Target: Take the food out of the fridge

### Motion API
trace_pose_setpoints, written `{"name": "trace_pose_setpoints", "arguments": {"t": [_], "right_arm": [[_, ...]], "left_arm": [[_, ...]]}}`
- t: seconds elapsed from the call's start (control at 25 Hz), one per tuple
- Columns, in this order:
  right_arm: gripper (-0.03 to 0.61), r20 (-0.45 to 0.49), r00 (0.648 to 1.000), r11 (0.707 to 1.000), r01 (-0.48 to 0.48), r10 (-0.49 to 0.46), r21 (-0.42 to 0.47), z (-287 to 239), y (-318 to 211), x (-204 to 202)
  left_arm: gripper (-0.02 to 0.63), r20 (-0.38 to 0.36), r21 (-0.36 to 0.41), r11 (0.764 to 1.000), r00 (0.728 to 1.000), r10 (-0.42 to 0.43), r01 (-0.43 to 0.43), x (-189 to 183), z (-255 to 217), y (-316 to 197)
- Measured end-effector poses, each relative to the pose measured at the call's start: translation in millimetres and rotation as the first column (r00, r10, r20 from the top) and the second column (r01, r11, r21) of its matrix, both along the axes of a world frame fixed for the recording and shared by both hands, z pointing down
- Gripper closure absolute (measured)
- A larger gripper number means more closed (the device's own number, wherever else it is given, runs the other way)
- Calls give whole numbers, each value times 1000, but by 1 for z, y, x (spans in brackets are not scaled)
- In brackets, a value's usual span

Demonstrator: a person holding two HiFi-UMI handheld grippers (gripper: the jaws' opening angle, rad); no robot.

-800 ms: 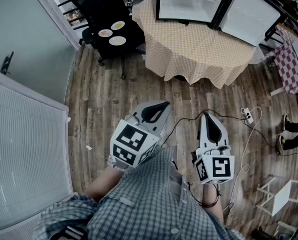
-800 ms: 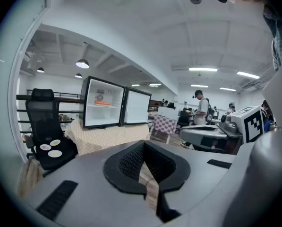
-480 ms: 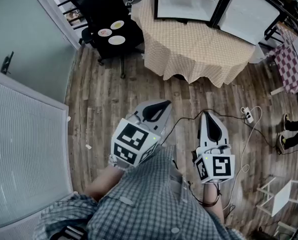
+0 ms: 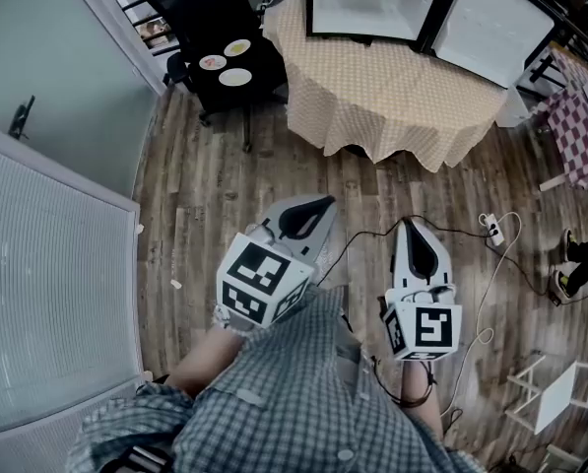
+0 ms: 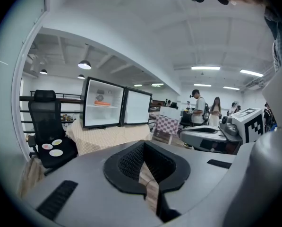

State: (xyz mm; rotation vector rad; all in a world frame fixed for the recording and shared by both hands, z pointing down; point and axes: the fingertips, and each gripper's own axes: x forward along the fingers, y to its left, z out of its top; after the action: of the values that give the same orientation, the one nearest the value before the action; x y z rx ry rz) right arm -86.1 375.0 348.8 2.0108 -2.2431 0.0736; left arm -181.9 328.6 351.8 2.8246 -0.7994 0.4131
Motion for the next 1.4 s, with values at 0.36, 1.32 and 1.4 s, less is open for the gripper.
{"name": "trace_pose_setpoints", "arguments": {"t": [0.36, 1.32, 1.4], "right_arm": [[569, 16, 1000, 1000, -25, 25, -5, 10, 30, 31], [569, 21, 995, 995, -93, 94, -39, 17, -62, 80], [569, 19, 994, 994, -103, 104, -41, 15, -80, 86]], "left_arm": [[611, -14, 2, 1000, 1000, 0, 0, 24, 6, 27], [611, -22, -17, 997, 997, 74, -75, 79, 11, -75], [611, -24, -20, 996, 996, 84, -85, 86, 8, -94]]}}
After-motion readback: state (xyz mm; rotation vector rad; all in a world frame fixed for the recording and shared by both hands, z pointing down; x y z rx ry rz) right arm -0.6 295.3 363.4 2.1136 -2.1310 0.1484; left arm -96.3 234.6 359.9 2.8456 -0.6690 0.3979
